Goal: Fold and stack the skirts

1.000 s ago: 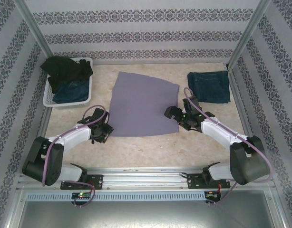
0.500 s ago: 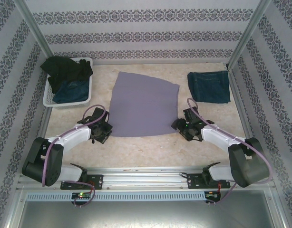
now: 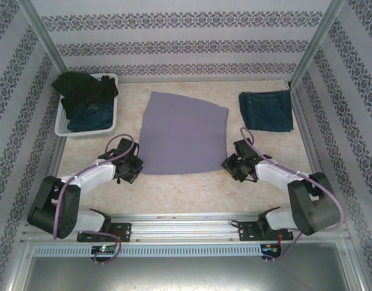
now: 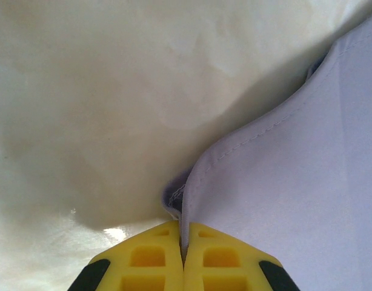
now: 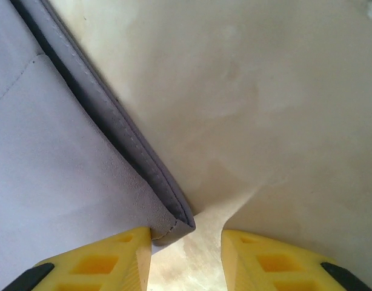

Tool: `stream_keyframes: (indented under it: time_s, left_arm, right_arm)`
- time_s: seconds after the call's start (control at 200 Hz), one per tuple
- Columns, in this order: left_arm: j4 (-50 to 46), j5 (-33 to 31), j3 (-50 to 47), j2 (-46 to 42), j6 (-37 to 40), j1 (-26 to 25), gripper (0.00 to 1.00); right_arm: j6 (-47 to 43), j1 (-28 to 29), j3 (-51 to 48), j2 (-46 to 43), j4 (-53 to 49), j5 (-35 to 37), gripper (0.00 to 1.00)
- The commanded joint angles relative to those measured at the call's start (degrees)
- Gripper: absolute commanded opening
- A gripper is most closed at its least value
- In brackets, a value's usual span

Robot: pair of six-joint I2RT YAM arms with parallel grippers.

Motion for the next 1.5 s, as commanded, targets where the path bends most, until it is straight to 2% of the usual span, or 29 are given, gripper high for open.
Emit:
stream_keyframes:
  time_s: [0.0,0.43,0.844,1.019,1.324,1.494]
  left_arm:
    - [1.4,-0.1,-0.4,0.2,0.7,-0.5,0.00]
    - [1.6,0.5,0.7,1.7,1.5,-0.6,0.00]
    - [1.7,0.5,0.8,1.7,1.7,-0.6,0.00]
    - [2.1,0.7,1.0,1.9,1.7,-0.6,0.00]
    - [2.4,0.8,0.6,1.9,1.9,-0.5,0.00]
    - [2.0,0.6,1.0,2.0,2.6,-0.6,0.00]
  right_arm:
    - [0.4,-0.4,-0.6,2.3,9.2,0.3,0.33]
    - [0.7,-0.5,-0.8,-3.0,7.4,1.9,0.33]
    - [0.4,-0.4,-2.0,-1.4,4.1,2.7,0.37]
    - [1.2,0.0,-3.2,-0.3,5.9,2.7,0.36]
    - [0.7,0.5,-1.7,2.4,9.5,2.6,0.22]
    - [1.0,0.6,-0.6,1.4,11.1,1.6,0.19]
